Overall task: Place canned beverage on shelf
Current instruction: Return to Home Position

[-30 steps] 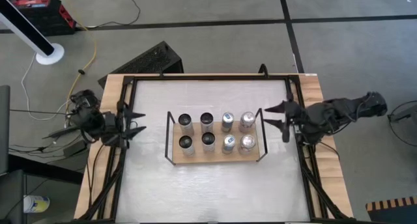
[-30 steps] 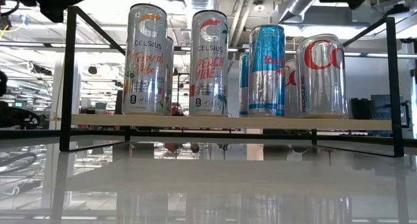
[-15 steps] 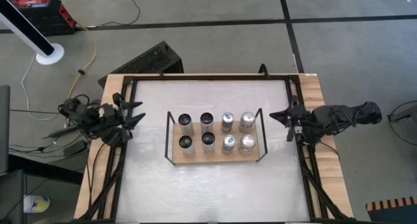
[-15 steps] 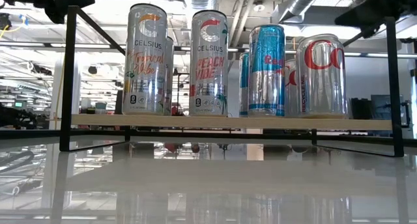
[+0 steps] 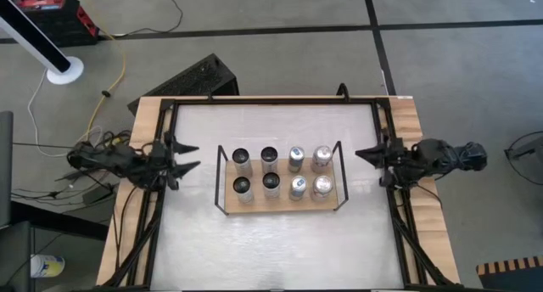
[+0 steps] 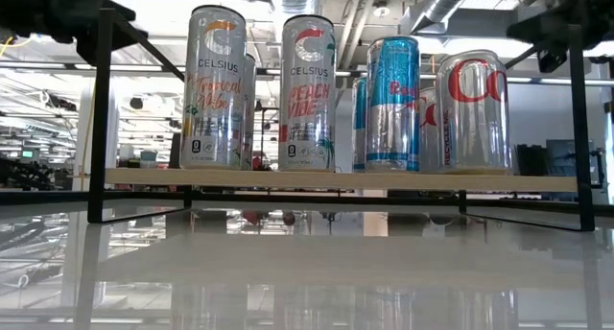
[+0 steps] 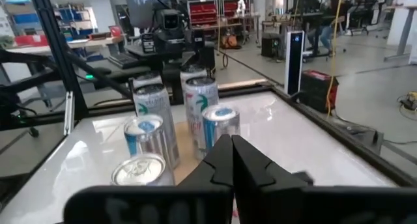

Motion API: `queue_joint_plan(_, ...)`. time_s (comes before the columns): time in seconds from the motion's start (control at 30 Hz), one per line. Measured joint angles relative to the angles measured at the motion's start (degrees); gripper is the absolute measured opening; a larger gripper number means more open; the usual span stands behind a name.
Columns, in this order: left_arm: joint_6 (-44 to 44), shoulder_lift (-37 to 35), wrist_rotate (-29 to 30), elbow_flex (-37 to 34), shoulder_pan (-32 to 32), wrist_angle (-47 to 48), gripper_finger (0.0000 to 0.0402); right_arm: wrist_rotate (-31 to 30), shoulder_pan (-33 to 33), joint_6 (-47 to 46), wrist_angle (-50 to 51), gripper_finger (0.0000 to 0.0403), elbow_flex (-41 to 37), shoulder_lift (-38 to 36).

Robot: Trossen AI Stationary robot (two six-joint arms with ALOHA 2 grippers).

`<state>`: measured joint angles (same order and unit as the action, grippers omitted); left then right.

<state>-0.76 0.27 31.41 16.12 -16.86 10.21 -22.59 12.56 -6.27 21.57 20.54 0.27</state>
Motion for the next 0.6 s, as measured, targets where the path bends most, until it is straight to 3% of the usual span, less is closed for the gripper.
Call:
queue_joint_plan(0.1,-1.35,-0.02,-5.5,-1.75,0.68,-1.01,0.0219,-0.09,-0.07,-1.18,-3.73,0.0017,-3.7,0.2)
queue_joint_plan(0.27,-2.54,-0.01,-8.54,-4.18,0.74,-3.66,0.0219,0.06,-0.68,-1.88,-11.1,0.0019,-10.46,-0.07)
queue_joint_plan(0.6,-3.55,-0.01,-16.3,-4.33,0.74,-3.25,0.0219,4.7,-0.75,-2.46,-11.16,0.0018,-14.02,-0.13)
